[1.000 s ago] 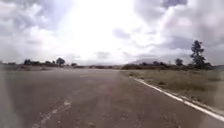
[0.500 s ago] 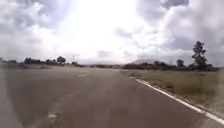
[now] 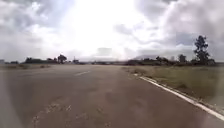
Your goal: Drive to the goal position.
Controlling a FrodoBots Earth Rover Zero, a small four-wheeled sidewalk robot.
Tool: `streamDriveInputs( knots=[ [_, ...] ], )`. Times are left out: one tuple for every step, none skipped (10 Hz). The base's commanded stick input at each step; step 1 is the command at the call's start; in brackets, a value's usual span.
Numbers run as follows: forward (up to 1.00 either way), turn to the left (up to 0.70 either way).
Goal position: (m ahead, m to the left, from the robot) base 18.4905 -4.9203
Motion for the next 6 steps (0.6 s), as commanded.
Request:
streamDriveInputs(
  knots=[
    [1.0,0.0],
    [1.0,0.0],
    [1.0,0.0],
    [1.0,0.0],
    [1.0,0.0],
    [1.0,0.0]
  ],
)
